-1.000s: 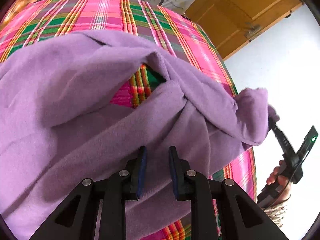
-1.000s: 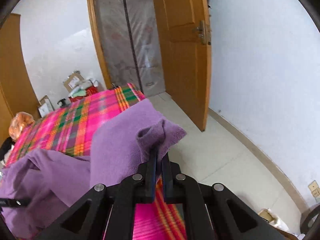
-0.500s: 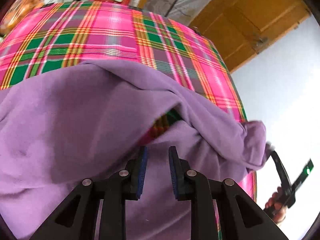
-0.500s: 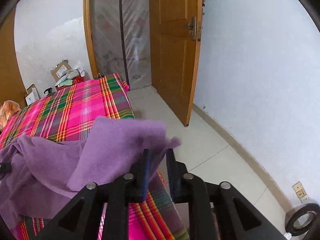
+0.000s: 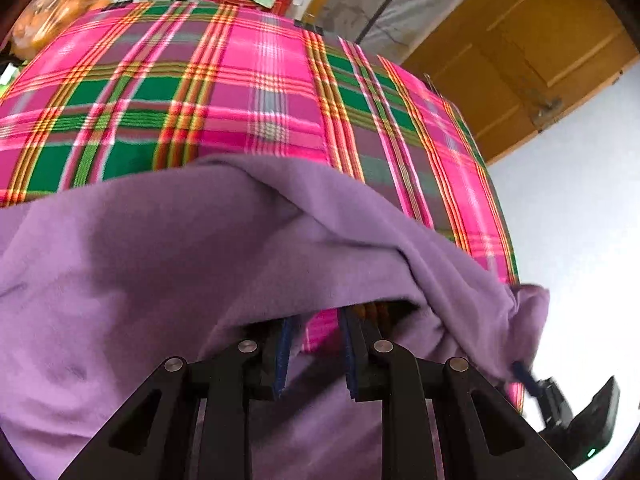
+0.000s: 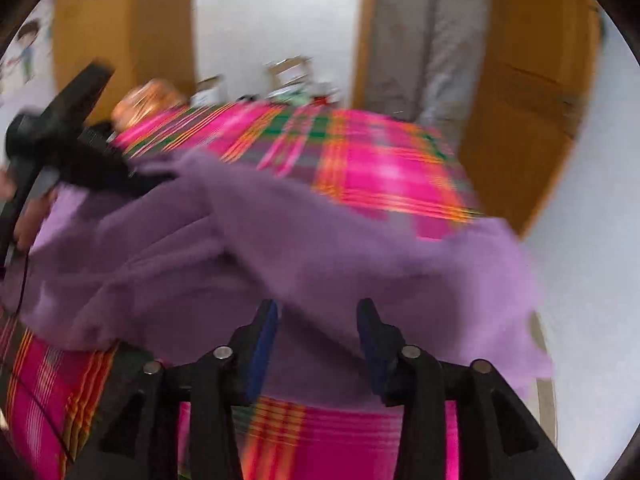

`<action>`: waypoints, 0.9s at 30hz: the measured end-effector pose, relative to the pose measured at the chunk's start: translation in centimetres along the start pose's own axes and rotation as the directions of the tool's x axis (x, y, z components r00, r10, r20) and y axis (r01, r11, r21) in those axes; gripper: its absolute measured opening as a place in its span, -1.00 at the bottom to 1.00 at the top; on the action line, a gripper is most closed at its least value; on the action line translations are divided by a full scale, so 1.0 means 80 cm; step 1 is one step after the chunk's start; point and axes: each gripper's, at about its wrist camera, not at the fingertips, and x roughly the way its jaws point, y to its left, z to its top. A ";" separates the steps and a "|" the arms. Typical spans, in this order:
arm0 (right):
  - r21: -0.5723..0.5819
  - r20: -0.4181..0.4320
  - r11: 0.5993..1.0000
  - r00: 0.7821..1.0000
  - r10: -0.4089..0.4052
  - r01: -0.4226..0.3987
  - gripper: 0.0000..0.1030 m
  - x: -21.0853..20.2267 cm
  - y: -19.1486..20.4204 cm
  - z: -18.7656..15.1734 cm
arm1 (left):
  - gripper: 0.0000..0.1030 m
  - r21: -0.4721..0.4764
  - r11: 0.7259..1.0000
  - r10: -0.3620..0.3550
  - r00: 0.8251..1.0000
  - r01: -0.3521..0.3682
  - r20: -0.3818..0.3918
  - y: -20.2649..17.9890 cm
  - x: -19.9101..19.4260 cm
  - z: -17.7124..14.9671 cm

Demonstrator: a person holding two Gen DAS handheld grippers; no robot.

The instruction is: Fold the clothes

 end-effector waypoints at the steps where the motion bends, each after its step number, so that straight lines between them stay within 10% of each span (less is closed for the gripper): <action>1: -0.018 -0.010 1.000 1.000 0.002 -0.002 -0.14 0.006 0.006 0.002 | -0.57 -0.003 1.000 0.000 1.000 0.000 0.005 0.001 0.000 0.003; 10: 0.006 -0.063 0.995 0.993 -0.100 0.101 -0.08 0.032 -0.005 0.007 | -0.56 -0.028 1.000 -0.004 1.000 0.004 0.014 0.009 0.010 0.026; 14: 0.075 -0.069 0.987 0.988 -0.139 0.144 -0.86 0.034 -0.027 0.013 | -0.57 -0.034 0.999 -0.010 1.000 0.011 0.011 0.011 0.013 0.033; 27: 0.169 0.046 0.956 0.967 -0.249 0.238 -0.92 0.042 -0.078 0.110 | -0.56 -0.081 0.996 -0.025 0.999 0.028 0.032 0.018 0.016 0.056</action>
